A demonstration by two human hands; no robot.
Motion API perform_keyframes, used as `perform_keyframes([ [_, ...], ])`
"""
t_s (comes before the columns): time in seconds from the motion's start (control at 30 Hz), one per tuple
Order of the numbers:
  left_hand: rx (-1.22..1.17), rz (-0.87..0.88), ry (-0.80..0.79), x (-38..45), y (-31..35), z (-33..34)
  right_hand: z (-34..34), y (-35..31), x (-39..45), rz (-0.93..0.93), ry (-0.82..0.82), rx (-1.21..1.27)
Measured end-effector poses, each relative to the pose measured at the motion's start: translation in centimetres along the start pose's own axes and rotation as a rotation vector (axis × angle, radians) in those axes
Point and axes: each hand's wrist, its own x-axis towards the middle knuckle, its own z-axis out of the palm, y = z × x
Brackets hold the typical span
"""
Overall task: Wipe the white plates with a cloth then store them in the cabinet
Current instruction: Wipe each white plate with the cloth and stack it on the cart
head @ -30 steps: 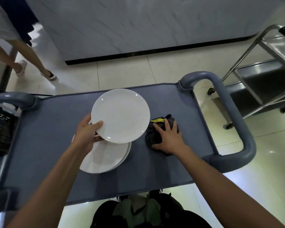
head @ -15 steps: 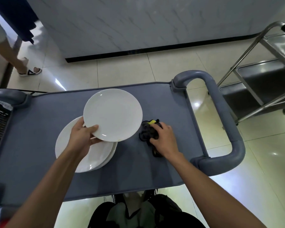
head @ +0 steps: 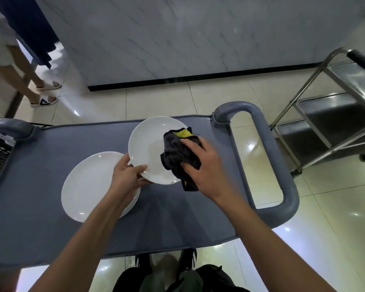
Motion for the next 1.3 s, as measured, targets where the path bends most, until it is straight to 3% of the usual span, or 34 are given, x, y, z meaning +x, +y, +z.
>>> perform_keyframes([
  [0.27,0.018,0.090,-0.139,-2.2,0.0,1.7,2.9,-0.5,1.1,-0.104,-0.184,-0.228],
  [0.57,0.052,0.068,-0.235,-3.1,0.3,1.1,3.1,-1.7,3.2,-0.407,-0.085,-0.412],
  [0.9,0.017,0.082,-0.181,-3.4,0.3,0.7,1.8,-1.1,6.2,-0.286,0.057,-0.406],
  [1.3,-0.143,0.113,0.055,-2.3,0.3,1.3,1.0,2.2,2.3,-0.046,0.077,-0.394],
])
